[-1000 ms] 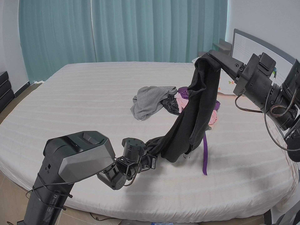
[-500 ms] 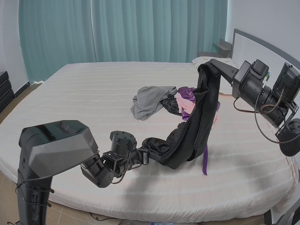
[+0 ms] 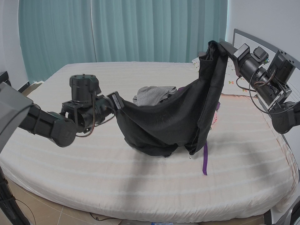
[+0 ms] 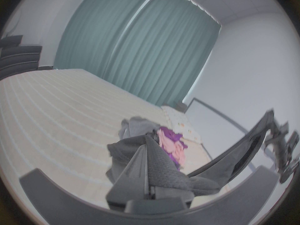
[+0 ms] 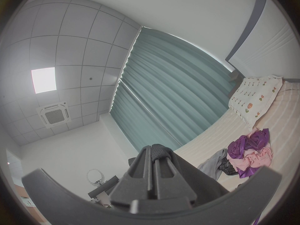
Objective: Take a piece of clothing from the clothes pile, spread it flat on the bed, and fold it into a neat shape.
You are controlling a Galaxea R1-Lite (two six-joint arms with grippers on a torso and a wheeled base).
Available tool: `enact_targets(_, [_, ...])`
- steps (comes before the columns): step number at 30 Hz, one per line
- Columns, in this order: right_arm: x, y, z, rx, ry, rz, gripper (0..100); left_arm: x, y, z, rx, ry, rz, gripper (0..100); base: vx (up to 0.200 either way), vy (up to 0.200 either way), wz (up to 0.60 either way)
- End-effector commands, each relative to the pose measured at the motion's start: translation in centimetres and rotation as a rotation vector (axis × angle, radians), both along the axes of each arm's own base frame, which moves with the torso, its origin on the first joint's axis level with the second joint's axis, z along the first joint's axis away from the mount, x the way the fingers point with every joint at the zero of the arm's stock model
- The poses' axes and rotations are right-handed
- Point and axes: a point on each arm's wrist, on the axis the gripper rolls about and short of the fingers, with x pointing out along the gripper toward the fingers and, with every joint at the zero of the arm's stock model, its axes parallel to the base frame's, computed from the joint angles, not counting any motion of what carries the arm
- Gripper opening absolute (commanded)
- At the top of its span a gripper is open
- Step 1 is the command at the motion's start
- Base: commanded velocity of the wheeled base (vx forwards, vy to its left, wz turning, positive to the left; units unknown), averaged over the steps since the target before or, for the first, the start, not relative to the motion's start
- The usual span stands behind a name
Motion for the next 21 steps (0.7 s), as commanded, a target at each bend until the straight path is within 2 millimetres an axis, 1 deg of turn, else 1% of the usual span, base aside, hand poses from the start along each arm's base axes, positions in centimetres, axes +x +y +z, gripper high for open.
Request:
enact_targets(1, [0.8, 0.2, -2.6, -0.019, 0.081, -0.02, 0, -1.3, 2.1, 3.2, -0.107, -0.045, 0.054, 0, 0.0, 0.0, 0.0])
enact_targets(2, [0.6, 0.7, -4.2, -0.037, 0.134, -0.005, 0, -1.7, 2.0, 2.1, -0.106, -0.003, 0.048, 0, 0.0, 0.0, 0.0])
enact_targets(3, [0.5, 0.8, -4.7, -0.042, 0.151, 0.0, 0, -1.8, 2.0, 1.7, -0.103, 0.009, 0.048, 0, 0.0, 0.0, 0.0])
enact_targets(4, [0.4, 1.1, -6.1, -0.053, 0.191, 0.012, 0, -2.3, 1.8, 0.6, -0.092, 0.041, 0.039, 0, 0.0, 0.0, 0.0])
enact_targets(7, [0.1, 1.9, -8.6, -0.066, 0.257, 0.036, 0, -2.7, 1.8, -0.8, -0.094, 0.063, 0.037, 0, 0.0, 0.0, 0.0])
enact_targets(8, [0.0, 2.1, -8.9, -0.068, 0.266, 0.041, 0, -2.8, 1.8, -1.0, -0.096, 0.069, 0.038, 0, 0.0, 0.0, 0.0])
enact_targets(10, [-0.6, 2.5, -10.8, -0.07, 0.325, 0.063, 0, -3.3, 1.7, -2.2, -0.138, 0.109, 0.039, 0, 0.0, 0.0, 0.0])
enact_targets(11, [-0.7, 2.6, -10.9, -0.069, 0.33, 0.065, 0, -3.4, 1.7, -2.4, -0.143, 0.114, 0.038, 0, 0.0, 0.0, 0.0])
enact_targets(12, [-1.0, 2.9, -11.9, -0.07, 0.367, 0.079, 0, -3.7, 1.4, -3.3, -0.153, 0.141, 0.023, 0, 0.0, 0.0, 0.0])
enact_targets(13, [-1.0, 2.9, -11.9, -0.07, 0.367, 0.079, 0, -3.7, 1.4, -3.3, -0.153, 0.141, 0.023, 0, 0.0, 0.0, 0.0])
enact_targets(14, [-1.4, 3.3, -12.6, -0.059, 0.407, 0.098, 0, -3.9, 1.1, -4.2, -0.164, 0.164, 0.007, 0, 0.0, 0.0, 0.0])
enact_targets(15, [-1.5, 3.3, -12.6, -0.059, 0.409, 0.099, 0, -3.9, 1.1, -4.3, -0.165, 0.166, 0.004, 0, 0.0, 0.0, 0.0])
enact_targets(17, [-2.2, 3.9, -13.6, -0.036, 0.468, 0.129, 0, -3.4, 0.4, -6.3, -0.165, 0.197, -0.015, 0, 0.0, 0.0, 0.0])
enact_targets(21, [-2.3, 4.2, -14.6, -0.038, 0.509, 0.131, 0, -3.3, -0.6, -8.0, -0.176, 0.203, -0.029, 0, 0.0, 0.0, 0.0])
